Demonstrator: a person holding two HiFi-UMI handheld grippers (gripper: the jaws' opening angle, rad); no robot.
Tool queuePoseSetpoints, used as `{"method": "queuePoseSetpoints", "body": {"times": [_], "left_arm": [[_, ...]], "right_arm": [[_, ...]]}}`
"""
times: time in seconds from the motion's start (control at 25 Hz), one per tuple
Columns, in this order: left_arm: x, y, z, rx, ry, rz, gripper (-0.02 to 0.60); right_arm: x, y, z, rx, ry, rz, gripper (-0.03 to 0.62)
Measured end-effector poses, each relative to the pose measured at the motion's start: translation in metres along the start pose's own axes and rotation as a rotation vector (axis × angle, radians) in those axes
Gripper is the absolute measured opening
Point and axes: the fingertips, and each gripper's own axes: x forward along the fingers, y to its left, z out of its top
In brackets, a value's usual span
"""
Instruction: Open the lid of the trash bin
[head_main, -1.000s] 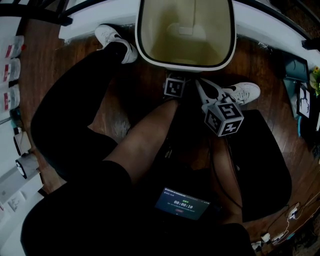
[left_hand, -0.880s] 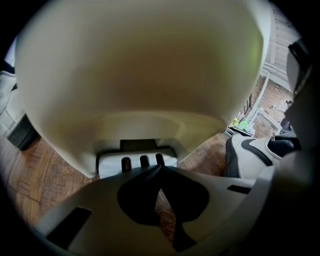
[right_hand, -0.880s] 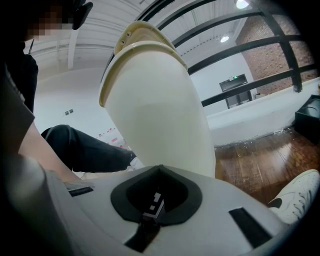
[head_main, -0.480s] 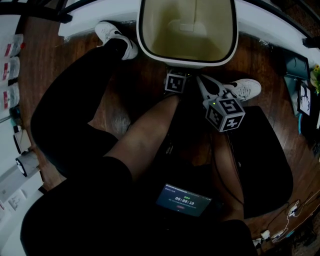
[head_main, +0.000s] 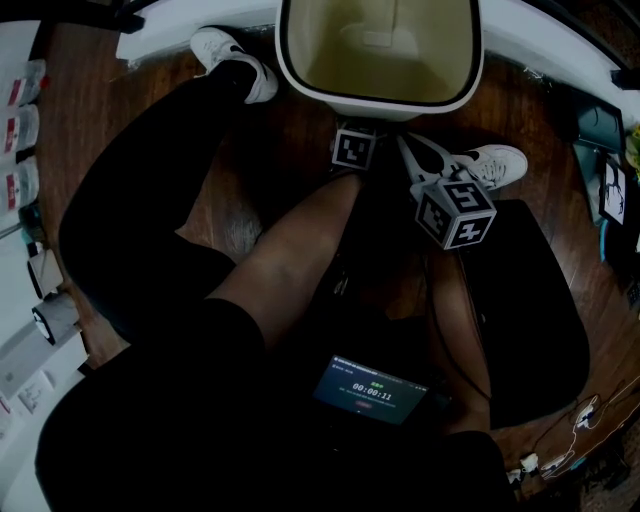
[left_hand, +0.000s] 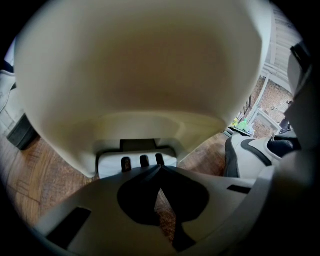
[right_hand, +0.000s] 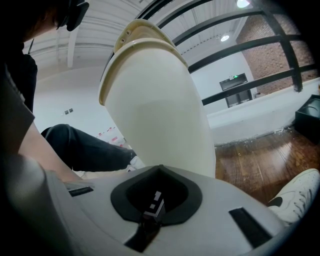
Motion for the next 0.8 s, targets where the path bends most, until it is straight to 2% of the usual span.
{"method": "queuePoseSetpoints", "body": {"times": [0.8], "left_arm": [[-0.0064, -0.0062, 0.0059, 0.013, -0.069, -0.017, 0.034]], "right_arm": [[-0.0012, 0.0017, 0.0033, 0.001, -0.003, 0.002, 0.023]]}}
